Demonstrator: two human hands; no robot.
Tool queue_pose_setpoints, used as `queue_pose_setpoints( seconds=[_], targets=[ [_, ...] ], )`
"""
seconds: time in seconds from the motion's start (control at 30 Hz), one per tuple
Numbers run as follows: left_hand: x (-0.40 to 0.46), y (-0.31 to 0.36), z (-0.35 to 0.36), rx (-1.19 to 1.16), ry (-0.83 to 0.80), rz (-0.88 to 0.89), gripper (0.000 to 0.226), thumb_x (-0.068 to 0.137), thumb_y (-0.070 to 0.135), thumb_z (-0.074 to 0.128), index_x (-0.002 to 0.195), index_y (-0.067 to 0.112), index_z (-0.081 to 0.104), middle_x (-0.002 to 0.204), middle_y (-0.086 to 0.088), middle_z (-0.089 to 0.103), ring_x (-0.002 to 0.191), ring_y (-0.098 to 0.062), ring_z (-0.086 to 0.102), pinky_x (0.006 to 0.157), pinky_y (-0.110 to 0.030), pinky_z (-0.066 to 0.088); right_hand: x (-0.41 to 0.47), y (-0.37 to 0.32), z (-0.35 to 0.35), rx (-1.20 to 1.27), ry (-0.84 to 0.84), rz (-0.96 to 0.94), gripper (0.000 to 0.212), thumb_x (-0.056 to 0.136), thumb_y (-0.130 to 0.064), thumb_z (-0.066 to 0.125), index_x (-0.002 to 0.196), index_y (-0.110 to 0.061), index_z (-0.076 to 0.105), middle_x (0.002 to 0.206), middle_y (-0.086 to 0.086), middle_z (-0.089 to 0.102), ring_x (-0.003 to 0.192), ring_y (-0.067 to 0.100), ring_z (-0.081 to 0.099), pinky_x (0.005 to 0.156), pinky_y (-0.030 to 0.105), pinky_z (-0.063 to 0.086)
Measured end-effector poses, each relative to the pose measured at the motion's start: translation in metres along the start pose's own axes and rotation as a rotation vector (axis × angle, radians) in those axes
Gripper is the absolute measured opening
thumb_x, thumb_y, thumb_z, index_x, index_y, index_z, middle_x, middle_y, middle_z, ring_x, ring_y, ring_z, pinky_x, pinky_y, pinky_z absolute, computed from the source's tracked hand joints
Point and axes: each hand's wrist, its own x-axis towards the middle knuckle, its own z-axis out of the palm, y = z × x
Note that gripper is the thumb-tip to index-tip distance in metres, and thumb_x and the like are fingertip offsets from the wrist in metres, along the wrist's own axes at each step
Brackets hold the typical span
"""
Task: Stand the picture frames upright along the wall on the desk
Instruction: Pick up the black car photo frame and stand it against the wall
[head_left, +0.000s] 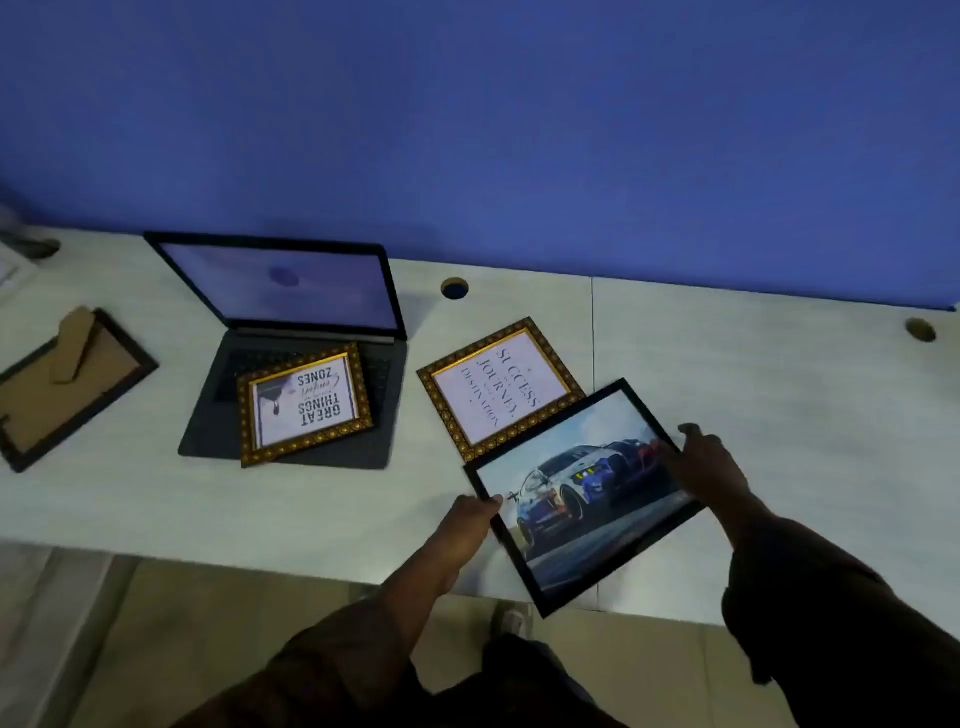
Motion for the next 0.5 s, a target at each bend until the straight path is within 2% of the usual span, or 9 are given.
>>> queue_pose_setpoints(
  seconds=[0.07, 0.13, 0.2, 0.4, 0.47, 0.5],
  targets=[
    [0.007, 0.003, 0.011, -0.056, 0.078, -0.022, 0.033, 0.1, 0.047, 0.053, 0.107, 0.015, 0.061, 0.113, -0.009, 0.062, 0.107, -0.025, 0.063, 0.105, -0.041, 0.047, 0.008, 0.0, -0.005, 0.034, -0.012, 0.0, 0.075, 0.089, -0.062, 0.058, 0.147, -0.016, 0.041, 0.139, 0.025, 0.053, 0.13, 0.042, 0.053, 0.107, 0.052, 0.044],
    [0.009, 0.004, 0.019, -0.151, 0.111, -0.085, 0.041, 0.1, 0.047, 0.053, 0.117, 0.011, 0.062, 0.119, -0.011, 0.066, 0.113, -0.027, 0.064, 0.105, -0.041, 0.047, 0.016, 0.0, -0.002, 0.052, -0.081, -0.006, 0.068, 0.092, -0.058, 0.057, 0.141, -0.012, 0.045, 0.134, 0.027, 0.055, 0.124, 0.044, 0.055, 0.103, 0.051, 0.046],
    [0.009, 0.007, 0.024, -0.283, 0.12, -0.141, 0.049, 0.101, 0.046, 0.052, 0.131, 0.008, 0.06, 0.128, -0.012, 0.067, 0.112, -0.025, 0.064, 0.099, -0.037, 0.045, 0.02, -0.002, 0.008, 0.045, -0.068, -0.026, 0.065, 0.092, -0.058, 0.057, 0.135, -0.009, 0.047, 0.13, 0.028, 0.056, 0.12, 0.047, 0.056, 0.101, 0.052, 0.048],
    [0.012, 0.016, 0.044, -0.502, 0.187, -0.203, 0.056, 0.093, 0.05, 0.062, 0.131, 0.009, 0.058, 0.13, -0.01, 0.064, 0.107, -0.024, 0.059, 0.088, -0.033, 0.037, 0.027, -0.006, 0.013, -0.03, -0.04, 0.018, 0.077, 0.086, -0.076, 0.047, 0.14, -0.02, 0.045, 0.135, 0.022, 0.051, 0.125, 0.043, 0.05, 0.103, 0.056, 0.043],
    [0.02, 0.012, 0.049, -0.557, 0.227, -0.199, 0.073, 0.083, 0.058, 0.067, 0.138, 0.012, 0.056, 0.138, -0.01, 0.06, 0.11, -0.024, 0.056, 0.087, -0.033, 0.036, 0.026, -0.003, 0.014, -0.001, -0.033, 0.031, 0.074, 0.087, -0.075, 0.047, 0.139, -0.022, 0.046, 0.135, 0.023, 0.05, 0.127, 0.044, 0.048, 0.103, 0.057, 0.042],
    [0.037, 0.001, 0.051, -0.549, 0.249, -0.201, 0.088, 0.071, 0.068, 0.071, 0.14, 0.016, 0.055, 0.141, -0.008, 0.059, 0.114, -0.025, 0.056, 0.09, -0.035, 0.038, 0.027, -0.001, 0.015, 0.019, -0.031, 0.034, 0.073, 0.087, -0.074, 0.048, 0.138, -0.021, 0.047, 0.134, 0.024, 0.05, 0.126, 0.045, 0.048, 0.104, 0.057, 0.042]
  ],
)
